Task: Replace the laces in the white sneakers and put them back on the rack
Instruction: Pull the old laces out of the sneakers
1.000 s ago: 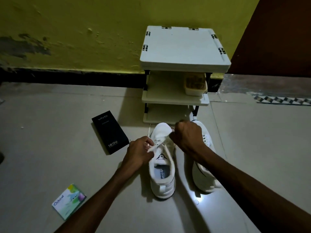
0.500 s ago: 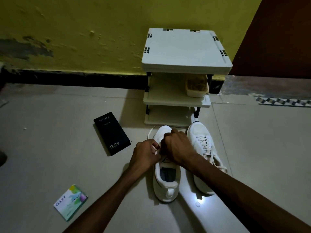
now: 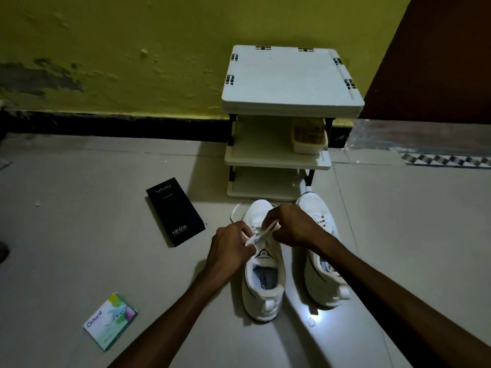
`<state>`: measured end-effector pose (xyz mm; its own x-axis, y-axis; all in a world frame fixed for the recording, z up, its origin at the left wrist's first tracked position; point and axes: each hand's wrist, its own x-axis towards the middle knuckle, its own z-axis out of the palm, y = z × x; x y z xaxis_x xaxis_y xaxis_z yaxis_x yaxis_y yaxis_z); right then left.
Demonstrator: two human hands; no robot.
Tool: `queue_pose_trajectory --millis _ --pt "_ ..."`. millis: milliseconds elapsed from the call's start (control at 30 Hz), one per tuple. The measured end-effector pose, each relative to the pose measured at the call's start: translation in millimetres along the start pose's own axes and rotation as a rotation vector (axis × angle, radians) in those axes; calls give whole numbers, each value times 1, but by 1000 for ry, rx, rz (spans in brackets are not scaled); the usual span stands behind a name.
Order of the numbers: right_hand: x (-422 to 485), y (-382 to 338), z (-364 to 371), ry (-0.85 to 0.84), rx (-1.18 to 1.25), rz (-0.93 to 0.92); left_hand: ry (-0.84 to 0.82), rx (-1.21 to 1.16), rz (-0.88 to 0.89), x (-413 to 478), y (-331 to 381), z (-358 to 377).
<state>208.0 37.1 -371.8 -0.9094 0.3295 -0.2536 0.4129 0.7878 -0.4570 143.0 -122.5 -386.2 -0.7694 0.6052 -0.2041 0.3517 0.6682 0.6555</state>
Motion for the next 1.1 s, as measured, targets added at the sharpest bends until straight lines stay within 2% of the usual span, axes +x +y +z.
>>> queue_pose_trajectory --millis 133,267,500,667,733,800,933,1033,1100 --pt "2 -16 6 -103 -83 19 71 20 128 -10 0 5" --pt "0 -21 9 72 -281 56 104 143 251 -16 -2 12" --pt "-10 -24 3 -66 -335 -37 36 336 288 -17 -1 18" --pt "-13 -33 -2 -59 -348 -12 1 354 298 -14 -2 16" --pt "-14 -37 -6 2 -386 -58 -9 369 318 -16 -3 16" --pt "-8 -31 -15 157 -357 -74 -6 371 339 -18 -3 13" --pt "-4 -9 -38 469 -85 123 16 377 338 -16 -7 12" --pt "-10 -1 -29 497 -60 125 14 401 337 -15 -6 13" --pt "-12 -3 -20 406 -67 52 31 402 355 -15 -6 14"
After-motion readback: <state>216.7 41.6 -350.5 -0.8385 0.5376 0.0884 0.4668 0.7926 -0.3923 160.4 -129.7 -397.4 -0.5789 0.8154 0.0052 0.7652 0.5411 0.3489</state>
